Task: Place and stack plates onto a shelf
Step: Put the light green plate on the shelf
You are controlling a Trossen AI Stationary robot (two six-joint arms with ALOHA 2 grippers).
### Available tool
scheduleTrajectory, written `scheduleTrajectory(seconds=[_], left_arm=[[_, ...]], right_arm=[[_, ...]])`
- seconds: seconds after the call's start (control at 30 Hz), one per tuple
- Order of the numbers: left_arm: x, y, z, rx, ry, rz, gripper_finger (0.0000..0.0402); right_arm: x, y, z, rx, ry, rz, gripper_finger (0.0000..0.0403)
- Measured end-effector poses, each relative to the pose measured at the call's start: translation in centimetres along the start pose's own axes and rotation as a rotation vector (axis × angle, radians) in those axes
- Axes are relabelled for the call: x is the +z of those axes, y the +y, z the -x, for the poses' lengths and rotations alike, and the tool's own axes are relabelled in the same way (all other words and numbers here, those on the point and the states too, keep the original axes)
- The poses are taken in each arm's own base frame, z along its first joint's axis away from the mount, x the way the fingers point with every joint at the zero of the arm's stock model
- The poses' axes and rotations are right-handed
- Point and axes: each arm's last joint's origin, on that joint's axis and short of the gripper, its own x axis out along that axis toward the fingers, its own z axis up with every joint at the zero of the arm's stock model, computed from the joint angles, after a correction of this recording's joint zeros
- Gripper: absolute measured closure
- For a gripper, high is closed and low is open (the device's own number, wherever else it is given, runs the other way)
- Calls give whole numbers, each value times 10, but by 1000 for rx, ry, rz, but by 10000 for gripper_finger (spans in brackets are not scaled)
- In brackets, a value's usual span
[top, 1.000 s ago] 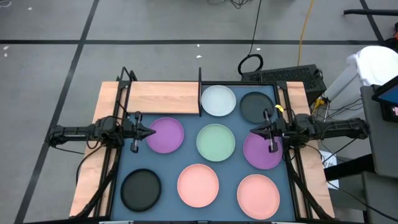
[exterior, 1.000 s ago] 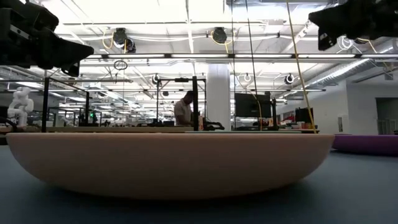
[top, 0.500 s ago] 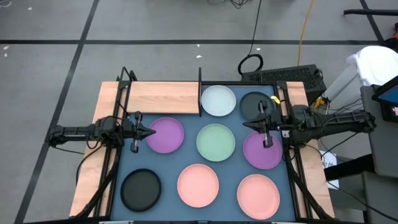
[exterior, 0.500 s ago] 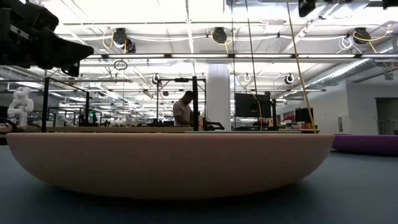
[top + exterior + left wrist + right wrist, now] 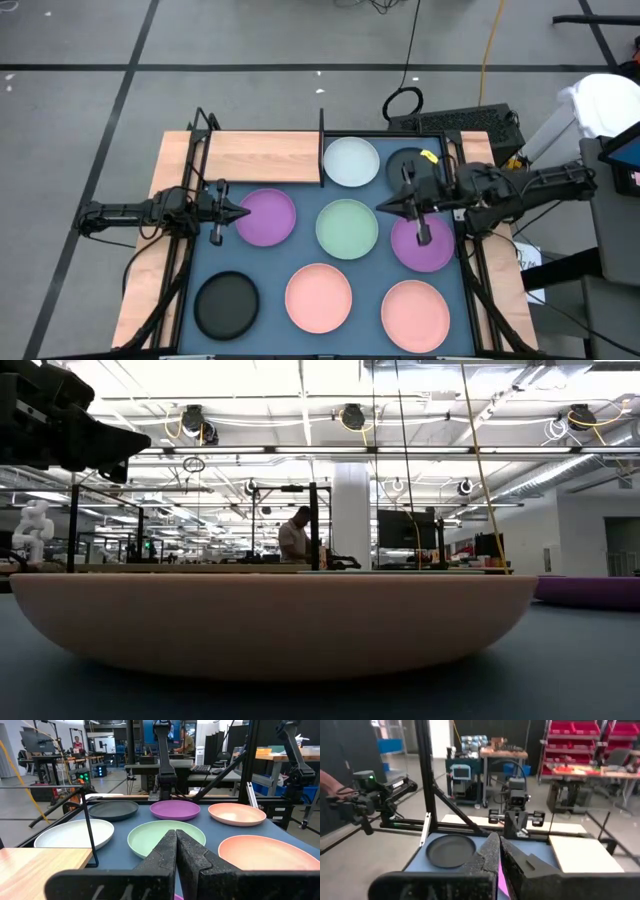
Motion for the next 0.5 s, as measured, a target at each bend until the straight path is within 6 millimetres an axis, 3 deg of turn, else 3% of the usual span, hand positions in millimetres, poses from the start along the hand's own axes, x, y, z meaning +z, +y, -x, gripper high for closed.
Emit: scheduleTrajectory(seconds=[0.3, 0.5], left_arm=[[0, 0, 0, 0, 0, 0, 394], [0, 0, 0, 0, -2, 0, 394]], right_arm=[[37, 18, -18, 23, 93, -63, 403], [45, 30, -32, 5, 192, -90, 403]])
